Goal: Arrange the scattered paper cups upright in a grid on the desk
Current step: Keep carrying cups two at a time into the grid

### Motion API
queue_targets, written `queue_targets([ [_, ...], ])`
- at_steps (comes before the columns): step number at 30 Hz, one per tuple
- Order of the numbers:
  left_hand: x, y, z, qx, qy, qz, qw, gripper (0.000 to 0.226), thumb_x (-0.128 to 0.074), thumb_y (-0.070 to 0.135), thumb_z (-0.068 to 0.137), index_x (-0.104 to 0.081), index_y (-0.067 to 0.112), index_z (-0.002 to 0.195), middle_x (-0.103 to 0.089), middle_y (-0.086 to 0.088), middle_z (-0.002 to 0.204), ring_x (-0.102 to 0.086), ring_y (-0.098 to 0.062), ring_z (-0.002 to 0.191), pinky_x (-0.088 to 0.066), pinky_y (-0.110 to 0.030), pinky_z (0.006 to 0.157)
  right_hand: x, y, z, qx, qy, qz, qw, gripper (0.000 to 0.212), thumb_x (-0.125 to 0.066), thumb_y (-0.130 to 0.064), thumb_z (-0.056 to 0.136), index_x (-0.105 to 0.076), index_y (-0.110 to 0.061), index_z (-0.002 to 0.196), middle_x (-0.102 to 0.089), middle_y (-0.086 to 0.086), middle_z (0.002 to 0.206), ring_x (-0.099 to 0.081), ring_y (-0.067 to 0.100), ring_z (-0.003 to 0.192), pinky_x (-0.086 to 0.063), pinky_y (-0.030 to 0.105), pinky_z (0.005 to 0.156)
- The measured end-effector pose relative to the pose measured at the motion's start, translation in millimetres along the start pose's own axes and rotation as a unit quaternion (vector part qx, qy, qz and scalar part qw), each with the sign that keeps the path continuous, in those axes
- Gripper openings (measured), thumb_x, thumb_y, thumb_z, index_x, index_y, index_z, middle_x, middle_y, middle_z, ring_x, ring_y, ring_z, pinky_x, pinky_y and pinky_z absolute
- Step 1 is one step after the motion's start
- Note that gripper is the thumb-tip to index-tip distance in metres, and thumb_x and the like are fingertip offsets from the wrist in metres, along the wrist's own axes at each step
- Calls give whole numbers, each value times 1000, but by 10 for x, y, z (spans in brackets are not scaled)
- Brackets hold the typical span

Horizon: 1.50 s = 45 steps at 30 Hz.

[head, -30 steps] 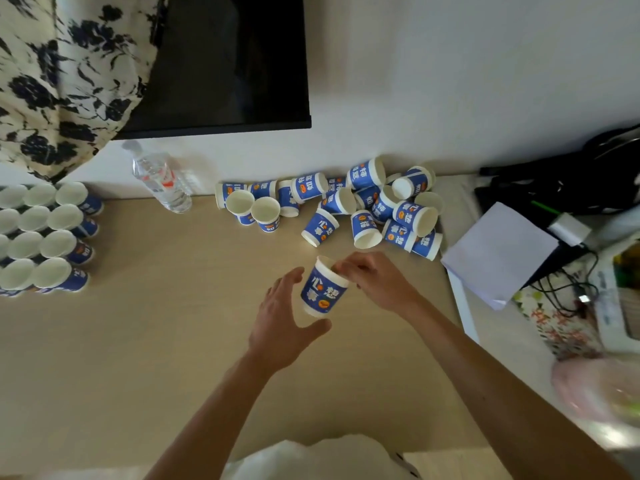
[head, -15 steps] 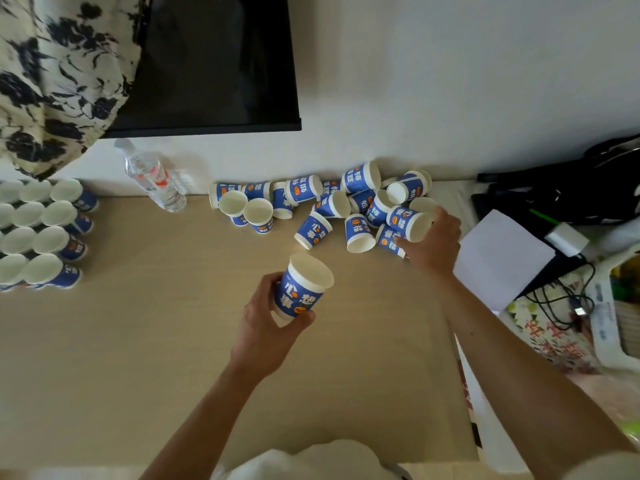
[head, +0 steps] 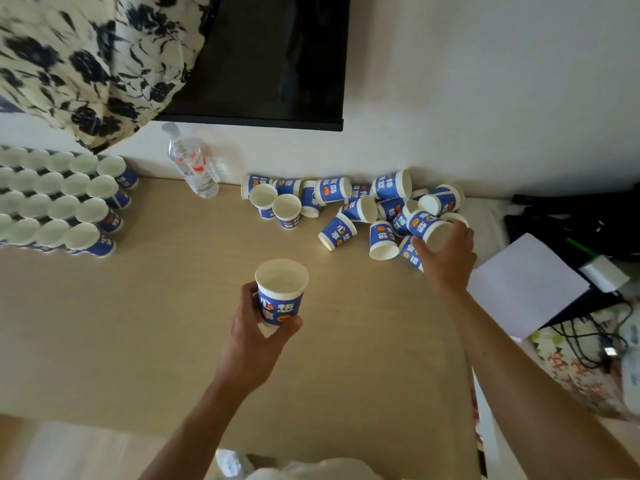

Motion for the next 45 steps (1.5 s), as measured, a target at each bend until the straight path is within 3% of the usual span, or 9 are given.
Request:
queue_targets([
  [4,146,-3,-44,-16,2,-21,1000,53,-81,31,76,-51,35,120,-69,16,101,-67,-12,89,-53,-28,78,124,-324,-356,53,8,99,994,79,-68,-66,76,-53,-9,128,-59,13,124,-54,32,117,-44,41,99],
  [7,327,-58,-91,-16,2,-45,999,50,-80,17,83,-51,39,117,-68,16,101,-67,-11,89,-50,-18,76,201,-719,-722,74,-45,185,979,74,-78,-46,78,-51,-13,138,-52,8,134,-47,17,125,-28,14,104],
  [10,601,-168,-193,-9,-3,-68,998,49,-78,25,79,-52,37,119,-68,13,103,-65,-13,91,-51,-21,79,282,-1244,-1190,84,-168,254,949,74,-84,-28,74,-49,-17,138,-51,-6,128,-48,-3,116,-33,8,96],
  [18,1481,-531,-607,28,-3,-146,989,51,-67,31,65,-52,38,114,-68,14,92,-61,-8,81,-51,-32,80,282,-2551,-2549,141,-397,296,858,81,-81,-23,59,-44,-32,130,-55,-5,121,-59,2,106,-49,16,83],
  [26,2505,-850,-1057,-13,46,-242,969,58,-65,28,74,-45,34,127,-69,4,105,-64,-11,93,-54,-32,89,74,-3304,-3704,78,-399,433,804,81,-88,-26,53,-54,-17,126,-69,1,116,-69,20,105,-58,32,81],
  [30,3006,-1066,-1278,-33,70,-242,967,43,-60,34,92,-45,24,131,-69,5,111,-66,-11,101,-52,-21,84,-42,-3673,-4176,76,-413,455,785,76,-87,-26,55,-60,-9,124,-72,9,115,-71,22,103,-58,28,77],
  [34,3424,-1328,-1376,-34,122,-213,969,37,-63,49,89,-53,39,124,-60,-7,117,-60,-28,111,-54,-34,90,-203,-3964,-4523,77,-425,456,778,76,-84,-30,54,-61,-5,122,-73,8,111,-72,17,97,-56,24,72],
  [41,4095,-1712,-1391,-7,226,-114,967,53,-70,55,72,-55,36,119,-63,10,109,-58,-6,99,-39,-8,77,-631,-4361,-4811,61,-421,451,784,75,-85,-31,54,-60,-11,121,-71,6,115,-70,16,102,-56,23,76],
  [45,4396,-1939,-1257,16,250,-110,962,56,-74,49,69,-54,37,119,-65,15,112,-59,-3,104,-43,-19,80,-1005,-4617,-4858,46,-415,456,786,75,-87,-27,56,-60,-11,123,-71,6,117,-70,17,103,-56,22,77],
])
Point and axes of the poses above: each hand's wrist, its own z-axis towards the middle knuckle, its own x-axis out of the back of the hand, y = z × x, the point moved 2 cm from there along z, towards the middle knuckle
